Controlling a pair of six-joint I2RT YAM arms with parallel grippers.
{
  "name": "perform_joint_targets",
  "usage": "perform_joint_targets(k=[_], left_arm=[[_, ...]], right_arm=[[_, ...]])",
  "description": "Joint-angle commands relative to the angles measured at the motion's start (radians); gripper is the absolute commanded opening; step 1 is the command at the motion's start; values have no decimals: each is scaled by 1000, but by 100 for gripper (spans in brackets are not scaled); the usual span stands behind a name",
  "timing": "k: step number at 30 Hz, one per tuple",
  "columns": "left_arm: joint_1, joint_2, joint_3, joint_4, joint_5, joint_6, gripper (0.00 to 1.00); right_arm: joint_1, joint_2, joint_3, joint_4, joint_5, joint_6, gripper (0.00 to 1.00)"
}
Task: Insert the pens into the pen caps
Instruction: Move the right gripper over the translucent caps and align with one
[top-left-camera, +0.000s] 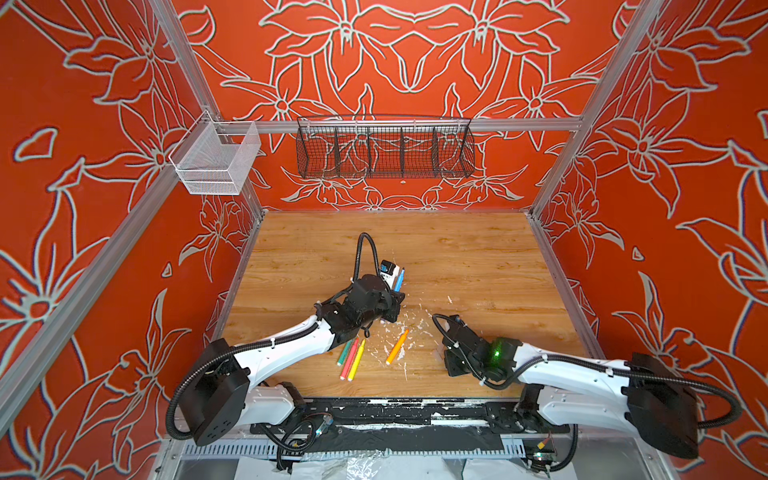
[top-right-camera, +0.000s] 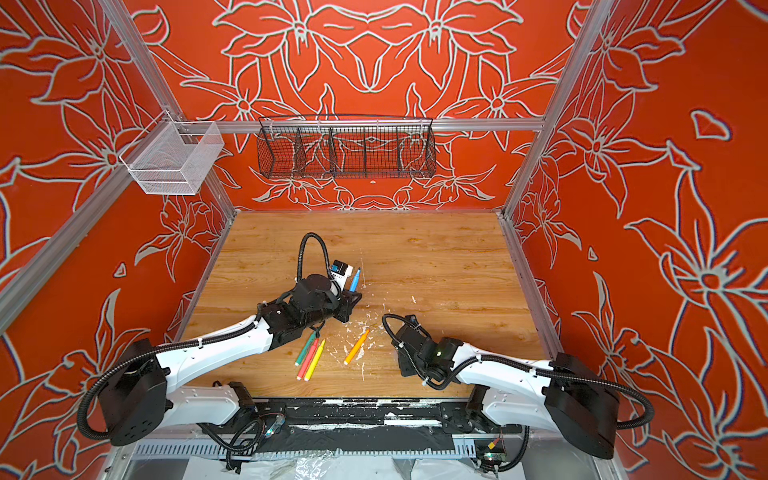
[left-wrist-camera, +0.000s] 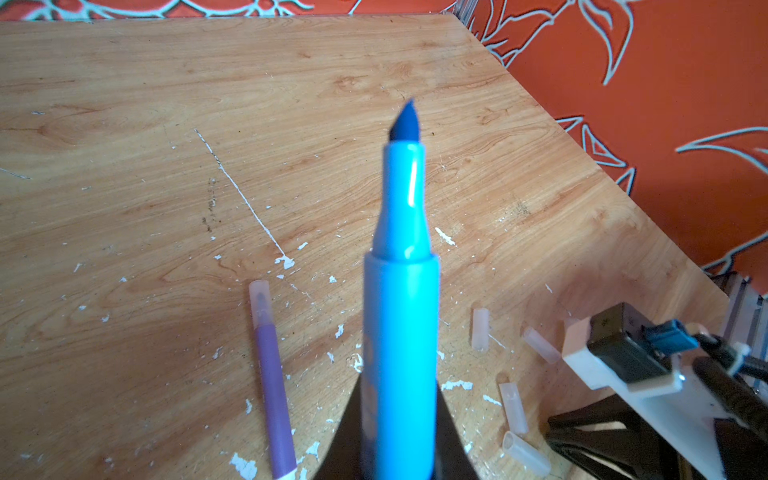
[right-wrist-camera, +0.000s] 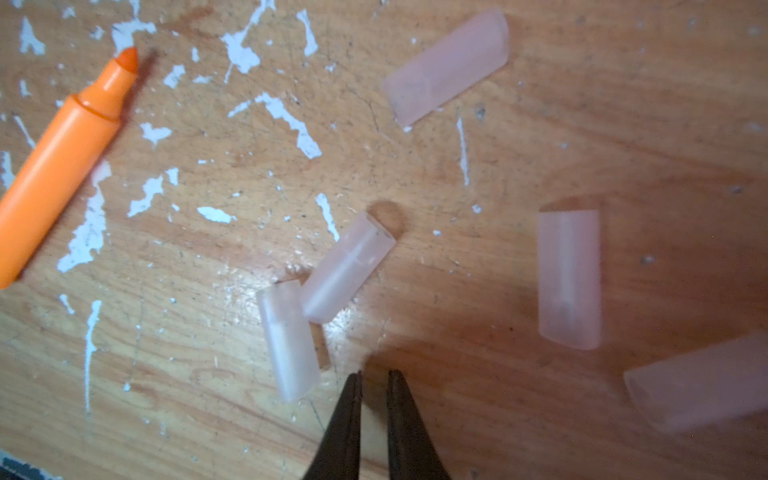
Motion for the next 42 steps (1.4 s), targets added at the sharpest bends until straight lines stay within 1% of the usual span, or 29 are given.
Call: perform_joint_targets(k=[1, 6, 18, 26, 32, 37, 42], left_arm=[[-1, -16, -6, 23, 4, 4, 0], [-1, -32, -10, 18, -7, 9, 0], [-1, -56, -20, 20, -19, 13, 0], [-1, -72, -27, 23, -28, 14, 0], [-1, -81, -33, 26, -35, 14, 0], [-1, -81, -33, 26, -38, 14, 0], [-1, -81, -31, 26, -37, 14, 0]], right_arm=[[15, 5, 6, 47, -42, -16, 16], [22, 35, -4, 124, -84, -20, 16], [28, 81, 17, 200, -75, -11, 16], [29, 153, 42, 284, -80, -7, 16], [28, 177, 71, 301, -48, -8, 16], [28, 197, 95, 318, -34, -13, 20], [28, 238, 135, 316, 2, -20, 20]])
